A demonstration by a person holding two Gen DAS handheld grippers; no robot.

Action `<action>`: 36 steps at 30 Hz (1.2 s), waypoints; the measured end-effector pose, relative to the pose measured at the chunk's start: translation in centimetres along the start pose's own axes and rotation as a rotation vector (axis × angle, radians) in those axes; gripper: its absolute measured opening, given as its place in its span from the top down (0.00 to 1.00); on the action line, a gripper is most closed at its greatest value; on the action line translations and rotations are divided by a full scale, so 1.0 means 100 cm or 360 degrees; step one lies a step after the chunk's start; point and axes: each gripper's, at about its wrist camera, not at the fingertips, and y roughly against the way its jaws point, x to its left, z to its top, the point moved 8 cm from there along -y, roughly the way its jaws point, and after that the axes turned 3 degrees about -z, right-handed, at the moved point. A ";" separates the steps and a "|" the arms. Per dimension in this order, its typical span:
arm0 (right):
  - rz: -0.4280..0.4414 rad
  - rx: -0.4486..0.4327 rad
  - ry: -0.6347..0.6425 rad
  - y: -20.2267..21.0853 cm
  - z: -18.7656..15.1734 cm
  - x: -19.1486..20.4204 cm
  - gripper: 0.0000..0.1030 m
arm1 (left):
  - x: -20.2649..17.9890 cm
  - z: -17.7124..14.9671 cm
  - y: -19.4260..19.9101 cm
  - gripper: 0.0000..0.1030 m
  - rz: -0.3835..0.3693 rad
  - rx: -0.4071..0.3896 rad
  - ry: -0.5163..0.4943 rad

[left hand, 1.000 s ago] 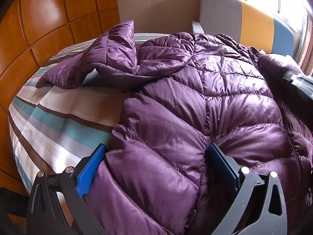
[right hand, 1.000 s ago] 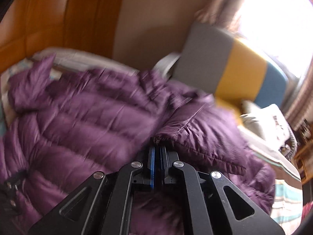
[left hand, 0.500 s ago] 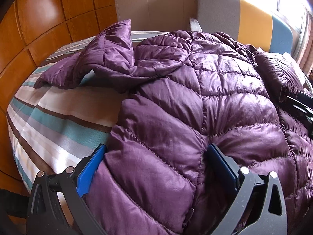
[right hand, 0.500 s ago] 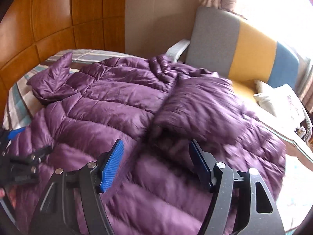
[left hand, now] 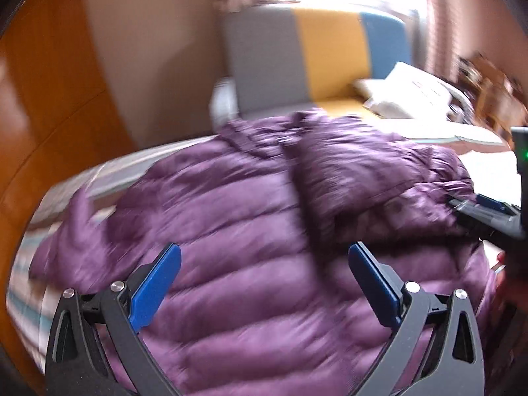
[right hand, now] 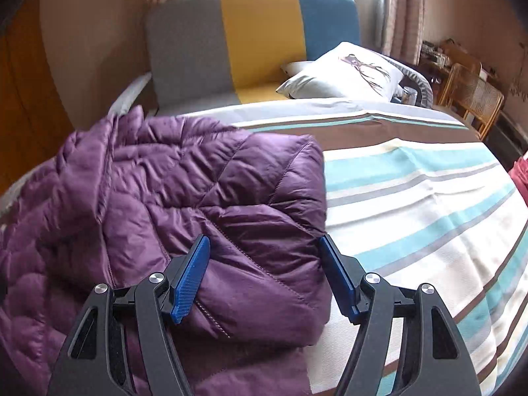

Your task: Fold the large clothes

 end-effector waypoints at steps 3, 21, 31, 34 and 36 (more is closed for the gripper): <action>-0.0010 -0.0014 0.0020 0.001 -0.001 0.003 0.33 | -0.030 0.016 -0.026 0.02 -0.0014 0.0028 -0.0120; 0.0032 -0.0053 0.0057 0.003 -0.003 0.011 0.33 | 0.135 -0.027 -0.041 0.05 0.0215 0.0000 0.0995; 0.0159 0.0023 0.0168 -0.010 0.017 0.042 0.48 | 0.051 0.042 -0.066 0.37 -0.0072 0.0001 0.0348; 0.0170 0.0043 0.0240 -0.018 0.018 0.053 0.48 | 0.042 0.023 -0.093 0.45 -0.0052 0.0238 0.0218; 0.0183 0.0049 0.0259 -0.022 0.019 0.056 0.48 | 0.044 0.013 -0.086 0.45 -0.0036 0.0241 0.0214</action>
